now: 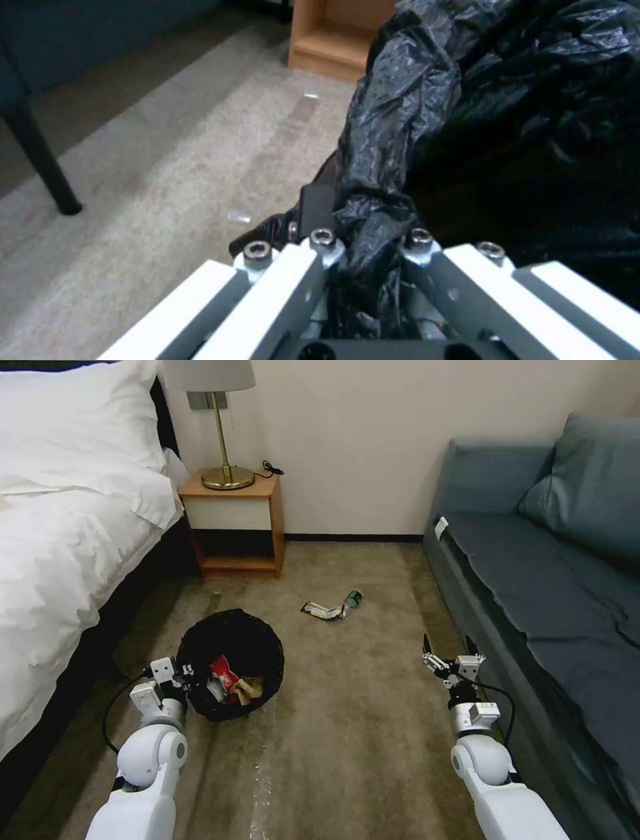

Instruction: Pick up the trash bin, then pick up the garbage on the floor and place it into the trash bin.

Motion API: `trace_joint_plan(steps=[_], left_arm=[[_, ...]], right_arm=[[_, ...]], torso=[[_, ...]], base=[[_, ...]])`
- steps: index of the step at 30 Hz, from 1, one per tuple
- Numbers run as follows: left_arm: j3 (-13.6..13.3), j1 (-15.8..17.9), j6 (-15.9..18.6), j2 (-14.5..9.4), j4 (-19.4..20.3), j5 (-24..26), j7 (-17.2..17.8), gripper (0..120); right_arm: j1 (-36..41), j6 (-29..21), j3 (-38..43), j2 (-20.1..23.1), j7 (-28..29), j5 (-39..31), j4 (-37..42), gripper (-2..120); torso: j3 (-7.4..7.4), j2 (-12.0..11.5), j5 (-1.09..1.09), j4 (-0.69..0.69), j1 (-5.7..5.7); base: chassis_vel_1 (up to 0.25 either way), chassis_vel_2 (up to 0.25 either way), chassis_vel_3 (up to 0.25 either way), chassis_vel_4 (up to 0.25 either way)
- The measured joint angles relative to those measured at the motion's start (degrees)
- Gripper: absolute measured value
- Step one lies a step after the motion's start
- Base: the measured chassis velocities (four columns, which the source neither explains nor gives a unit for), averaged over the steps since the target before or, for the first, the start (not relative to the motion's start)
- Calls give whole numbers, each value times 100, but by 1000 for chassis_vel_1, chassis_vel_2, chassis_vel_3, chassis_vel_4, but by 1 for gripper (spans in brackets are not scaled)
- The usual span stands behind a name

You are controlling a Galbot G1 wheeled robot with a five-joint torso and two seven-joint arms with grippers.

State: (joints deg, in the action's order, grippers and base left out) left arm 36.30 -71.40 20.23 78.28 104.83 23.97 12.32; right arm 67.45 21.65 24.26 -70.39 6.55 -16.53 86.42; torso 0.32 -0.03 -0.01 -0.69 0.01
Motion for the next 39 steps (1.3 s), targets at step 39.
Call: trace_joint_plan(steps=[39], left_arm=[[41, -42, -21, 22, 38, -13, -9, 2]], right_arm=[[-123, 115, 41, 24, -125, -14, -168, 100]], torso=[[0, 0, 0, 1, 0]], base=[[-81, 85, 82, -85]])
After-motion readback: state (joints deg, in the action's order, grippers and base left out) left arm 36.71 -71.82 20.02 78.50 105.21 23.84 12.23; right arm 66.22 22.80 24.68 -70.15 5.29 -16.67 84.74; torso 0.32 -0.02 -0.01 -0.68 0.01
